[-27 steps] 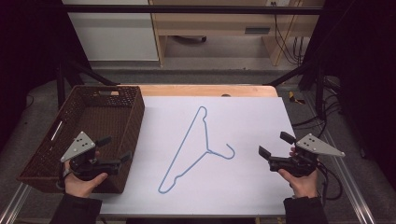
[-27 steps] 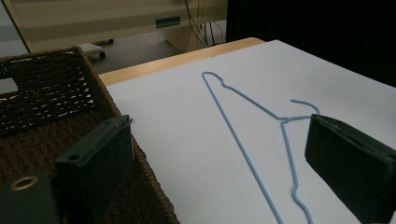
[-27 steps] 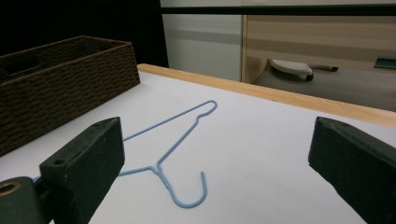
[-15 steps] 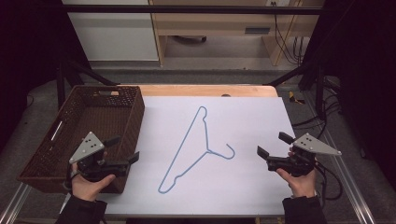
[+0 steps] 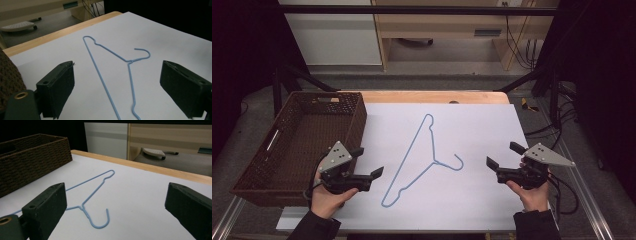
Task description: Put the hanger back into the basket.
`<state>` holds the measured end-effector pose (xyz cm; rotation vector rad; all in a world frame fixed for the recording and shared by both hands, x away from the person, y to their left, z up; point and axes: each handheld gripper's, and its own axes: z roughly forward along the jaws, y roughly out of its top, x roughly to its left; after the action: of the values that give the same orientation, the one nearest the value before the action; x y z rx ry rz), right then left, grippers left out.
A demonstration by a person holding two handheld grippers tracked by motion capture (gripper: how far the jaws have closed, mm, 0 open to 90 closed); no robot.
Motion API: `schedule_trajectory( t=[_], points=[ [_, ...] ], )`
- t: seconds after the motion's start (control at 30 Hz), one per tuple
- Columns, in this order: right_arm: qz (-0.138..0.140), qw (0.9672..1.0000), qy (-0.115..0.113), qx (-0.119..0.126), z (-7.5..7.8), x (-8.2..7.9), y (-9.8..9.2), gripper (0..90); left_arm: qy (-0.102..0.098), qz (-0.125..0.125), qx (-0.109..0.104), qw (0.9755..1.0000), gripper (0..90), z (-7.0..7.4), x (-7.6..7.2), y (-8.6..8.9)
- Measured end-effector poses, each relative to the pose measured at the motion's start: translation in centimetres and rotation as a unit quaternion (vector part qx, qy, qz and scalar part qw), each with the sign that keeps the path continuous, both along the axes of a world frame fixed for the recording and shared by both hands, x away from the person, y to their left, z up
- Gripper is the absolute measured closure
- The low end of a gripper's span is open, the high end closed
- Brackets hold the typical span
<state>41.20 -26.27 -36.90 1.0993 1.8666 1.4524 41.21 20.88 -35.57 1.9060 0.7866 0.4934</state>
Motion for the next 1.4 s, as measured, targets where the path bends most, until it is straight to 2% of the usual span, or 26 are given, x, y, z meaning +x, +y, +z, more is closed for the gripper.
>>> schedule_trajectory(
  t=[0.1, 0.2, 0.4, 0.63, 0.73, 0.77, 0.9, 1.13, 1.17, 1.2, 1.3, 1.33, 1.37, 1.4],
  points=[
    [0.003, 1.0000, 0.001, -0.002, 0.0, 0.0, 0.1, 4.5, 0.008, -0.006, 0.007, 0.9999, 13.1, -0.2, 0.5, -0.9],
    [0.005, 1.0000, 0.001, -0.004, -0.1, 0.1, 0.3, 4.4, 0.019, -0.015, 0.023, 0.9994, 13.9, -0.4, 1.3, -2.6],
    [0.005, 1.0000, 0.003, -0.006, -0.1, 0.1, 0.4, 4.4, 0.034, -0.028, 0.036, 0.9984, 14.1, -0.9, 2.4, -4.7],
    [0.006, 1.0000, 0.004, -0.007, -0.2, 0.1, 0.5, 4.5, 0.054, -0.042, 0.064, 0.9956, 16.0, -2.5, 4.1, -7.7],
    [0.007, 0.9999, 0.004, -0.006, -0.2, 0.1, 0.5, 4.5, 0.063, -0.046, 0.068, 0.9946, 18.0, -2.9, 4.5, -8.5],
    [0.006, 1.0000, 0.004, -0.006, -0.2, 0.1, 0.5, 4.5, 0.069, -0.051, 0.079, 0.9932, 18.5, -3.4, 4.8, -9.2],
    [0.006, 1.0000, 0.005, -0.005, -0.2, 0.1, 0.5, 4.6, 0.082, -0.058, 0.095, 0.9904, 20.8, -4.5, 5.5, -10.5],
    [0.005, 1.0000, 0.006, -0.004, -0.2, 0.2, 0.5, 4.6, 0.110, -0.067, 0.121, 0.9843, 24.9, -6.4, 6.7, -12.0],
    [0.005, 1.0000, 0.006, -0.004, -0.2, 0.2, 0.5, 4.6, 0.118, -0.067, 0.128, 0.9825, 25.5, -6.8, 6.9, -12.4],
    [0.005, 1.0000, 0.006, -0.004, -0.2, 0.2, 0.5, 4.6, 0.118, -0.067, 0.128, 0.9825, 26.7, -6.8, 6.9, -12.4],
    [0.007, 0.9999, 0.007, -0.006, -0.3, 0.2, 0.6, 4.7, 0.132, -0.070, 0.137, 0.9792, 29.3, -7.7, 7.3, -12.8],
    [0.007, 0.9999, 0.007, -0.006, -0.3, 0.2, 0.6, 4.7, 0.132, -0.070, 0.137, 0.9792, 30.5, -7.7, 7.3, -12.8],
    [0.007, 0.9999, 0.007, -0.007, -0.3, 0.2, 0.6, 4.7, 0.141, -0.073, 0.140, 0.9773, 32.0, -8.1, 7.6, -13.1],
    [0.007, 0.9999, 0.007, -0.008, -0.3, 0.3, 0.6, 4.7, 0.145, -0.072, 0.141, 0.9767, 33.1, -8.4, 7.6, -13.2]
  ],
)
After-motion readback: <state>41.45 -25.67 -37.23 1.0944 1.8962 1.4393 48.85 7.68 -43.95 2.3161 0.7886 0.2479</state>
